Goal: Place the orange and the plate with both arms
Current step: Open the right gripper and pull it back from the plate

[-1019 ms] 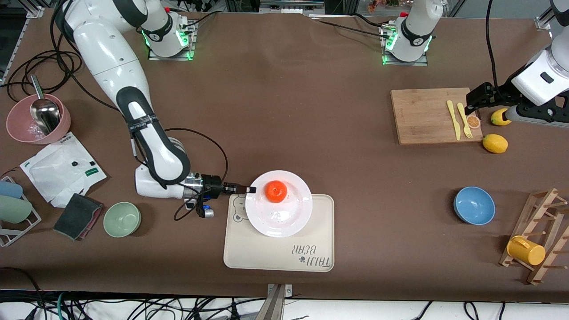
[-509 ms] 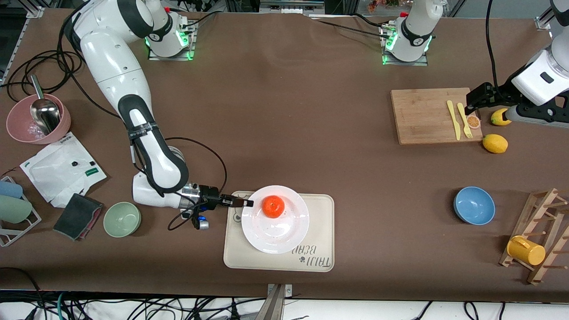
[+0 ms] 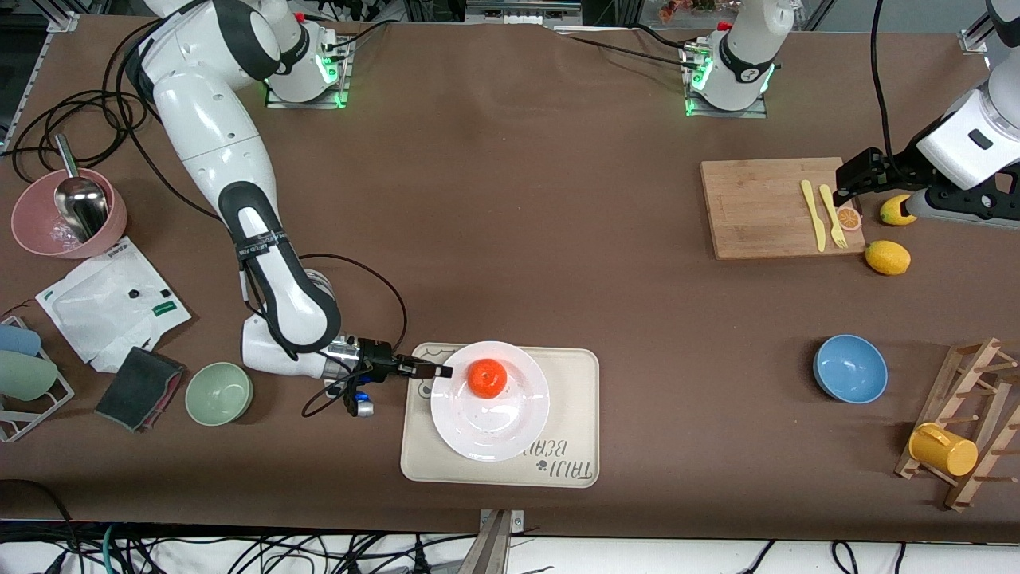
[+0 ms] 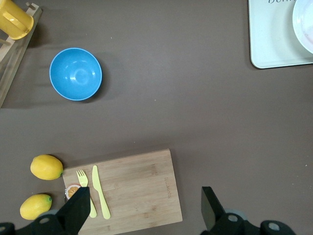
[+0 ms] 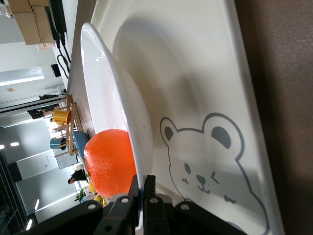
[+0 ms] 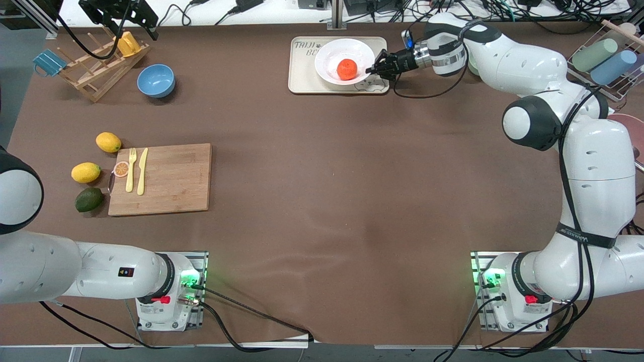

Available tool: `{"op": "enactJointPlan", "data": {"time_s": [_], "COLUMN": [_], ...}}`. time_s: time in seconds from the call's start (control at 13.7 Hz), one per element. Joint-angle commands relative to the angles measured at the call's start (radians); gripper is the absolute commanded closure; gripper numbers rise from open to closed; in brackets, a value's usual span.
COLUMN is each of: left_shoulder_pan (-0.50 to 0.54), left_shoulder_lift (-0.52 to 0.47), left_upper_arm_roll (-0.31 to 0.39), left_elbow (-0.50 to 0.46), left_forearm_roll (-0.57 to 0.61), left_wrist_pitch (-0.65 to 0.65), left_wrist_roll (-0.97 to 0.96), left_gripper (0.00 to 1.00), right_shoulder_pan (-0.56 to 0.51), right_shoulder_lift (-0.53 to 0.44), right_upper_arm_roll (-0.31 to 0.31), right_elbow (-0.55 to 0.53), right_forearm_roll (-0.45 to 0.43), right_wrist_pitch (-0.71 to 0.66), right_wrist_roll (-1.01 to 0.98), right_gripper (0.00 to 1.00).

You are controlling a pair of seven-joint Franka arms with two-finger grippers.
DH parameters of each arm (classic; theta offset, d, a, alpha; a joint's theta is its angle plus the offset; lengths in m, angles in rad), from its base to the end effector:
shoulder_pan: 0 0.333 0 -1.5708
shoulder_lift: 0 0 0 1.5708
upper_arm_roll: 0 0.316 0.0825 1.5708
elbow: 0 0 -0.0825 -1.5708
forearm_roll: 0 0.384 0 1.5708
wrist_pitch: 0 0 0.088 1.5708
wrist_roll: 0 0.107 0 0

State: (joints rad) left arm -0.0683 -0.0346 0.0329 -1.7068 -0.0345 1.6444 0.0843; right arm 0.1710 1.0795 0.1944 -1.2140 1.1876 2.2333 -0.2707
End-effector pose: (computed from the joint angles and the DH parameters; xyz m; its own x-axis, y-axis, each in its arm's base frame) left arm 0.5464 -0.0225 0.5855 0.9928 -0.1169 -0.0248 -0.1159 -0.9925 0.0377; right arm 0.7132 0.2578 0.1331 0.9603 -0.1746 -0.2178 -0.2752 -0.4624 -0.8429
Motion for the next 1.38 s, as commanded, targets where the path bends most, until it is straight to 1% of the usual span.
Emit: {"op": "enactJointPlan", "data": {"time_s": [0.0, 0.15, 0.22, 0.36, 0.44, 0.51, 0.58, 0.66, 0.87, 1.02, 1.16, 1.31], "left_shoulder_pan": [-0.008, -0.008, -0.008, -0.007, -0.007, -0.007, -0.007, -0.007, -0.007, -0.007, -0.007, -0.008], "left_shoulder_lift": [-0.014, -0.014, -0.016, -0.016, -0.014, -0.016, -0.014, -0.014, -0.014, -0.014, -0.014, -0.016], "left_upper_arm_roll": [0.002, 0.002, 0.002, 0.002, 0.002, 0.002, 0.004, 0.004, 0.002, 0.002, 0.002, 0.002], "left_elbow": [-0.01, -0.01, -0.01, -0.01, -0.01, -0.01, -0.01, -0.01, -0.01, -0.008, -0.01, -0.008], "left_forearm_roll": [0.03, 0.03, 0.03, 0.03, 0.03, 0.03, 0.03, 0.03, 0.03, 0.03, 0.03, 0.03], "left_wrist_pitch": [-0.006, -0.006, -0.006, -0.006, -0.006, -0.006, -0.006, -0.006, -0.006, -0.006, -0.006, -0.006], "left_wrist_roll": [0.015, 0.015, 0.015, 0.015, 0.015, 0.015, 0.015, 0.015, 0.015, 0.015, 0.015, 0.015], "left_gripper": [0.0, 0.0, 0.0, 0.0, 0.0, 0.0, 0.0, 0.0, 0.0, 0.0, 0.0, 0.0], "right_shoulder_pan": [-0.001, -0.001, -0.002, -0.002, -0.004, -0.002, -0.001, 0.004, 0.004, 0.004, 0.001, -0.002], "right_shoulder_lift": [0.022, 0.02, 0.019, 0.011, 0.007, -0.006, -0.032, -0.059, -0.157, -0.252, -0.35, -0.458], "right_upper_arm_roll": [0.007, 0.007, 0.008, 0.008, 0.01, 0.01, 0.01, 0.01, 0.008, 0.008, 0.0, -0.015], "right_elbow": [0.042, 0.042, 0.041, 0.039, 0.033, 0.021, -0.011, -0.047, -0.154, -0.24, -0.335, -0.427], "right_forearm_roll": [-0.019, -0.019, -0.019, -0.02, -0.02, -0.022, -0.031, -0.039, -0.101, -0.152, -0.225, -0.337], "right_wrist_pitch": [0.0, 0.0, 0.0, -0.001, -0.001, -0.001, 0.002, 0.011, 0.046, 0.046, 0.048, 0.046], "right_wrist_roll": [0.002, 0.007, 0.008, 0.016, 0.016, 0.015, 0.015, 0.013, 0.015, 0.018, 0.018, 0.018], "right_gripper": [1.0, 0.7, 0.59, 0.4, 0.33, 0.2, 0.01, 0.0, 0.0, 0.0, 0.0, 0.0]}}
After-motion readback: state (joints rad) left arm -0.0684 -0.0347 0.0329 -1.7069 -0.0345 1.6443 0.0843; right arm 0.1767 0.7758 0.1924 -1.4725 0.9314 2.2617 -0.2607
